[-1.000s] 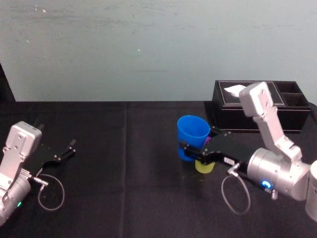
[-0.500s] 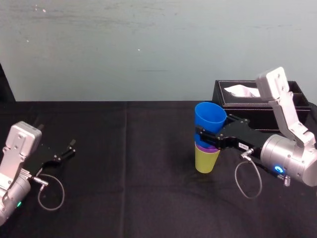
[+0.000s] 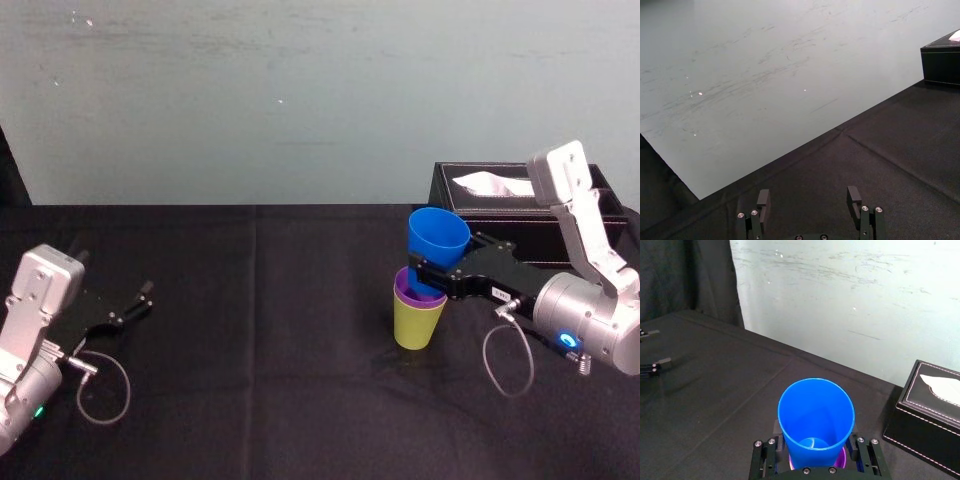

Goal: Stack the three plastic cups sequentially using one hand.

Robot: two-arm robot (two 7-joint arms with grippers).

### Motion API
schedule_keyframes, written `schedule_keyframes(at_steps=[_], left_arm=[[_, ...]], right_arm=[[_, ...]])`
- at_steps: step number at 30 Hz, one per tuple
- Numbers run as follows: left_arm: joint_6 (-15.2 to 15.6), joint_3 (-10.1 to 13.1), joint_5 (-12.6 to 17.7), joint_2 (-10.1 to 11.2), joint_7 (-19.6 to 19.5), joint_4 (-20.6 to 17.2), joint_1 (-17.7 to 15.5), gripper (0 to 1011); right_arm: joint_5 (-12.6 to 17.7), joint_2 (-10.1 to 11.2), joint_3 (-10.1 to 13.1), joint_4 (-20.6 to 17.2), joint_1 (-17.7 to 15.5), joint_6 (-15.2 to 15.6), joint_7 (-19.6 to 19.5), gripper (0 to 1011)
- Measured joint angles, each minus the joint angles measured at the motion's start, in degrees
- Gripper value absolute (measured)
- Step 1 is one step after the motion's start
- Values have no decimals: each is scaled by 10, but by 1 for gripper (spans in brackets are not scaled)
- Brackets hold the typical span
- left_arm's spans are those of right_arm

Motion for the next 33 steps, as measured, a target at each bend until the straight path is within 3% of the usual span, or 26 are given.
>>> schedule_keyframes(at_steps=[18,33], left_arm=[[0,0,0,0,0,0,0,1000],[0,0,0,0,0,0,0,1000]], right_arm=[[-6,-11,-11,42,13,-15,0,723],[-15,-17,-19,55,17,-16,2,723]])
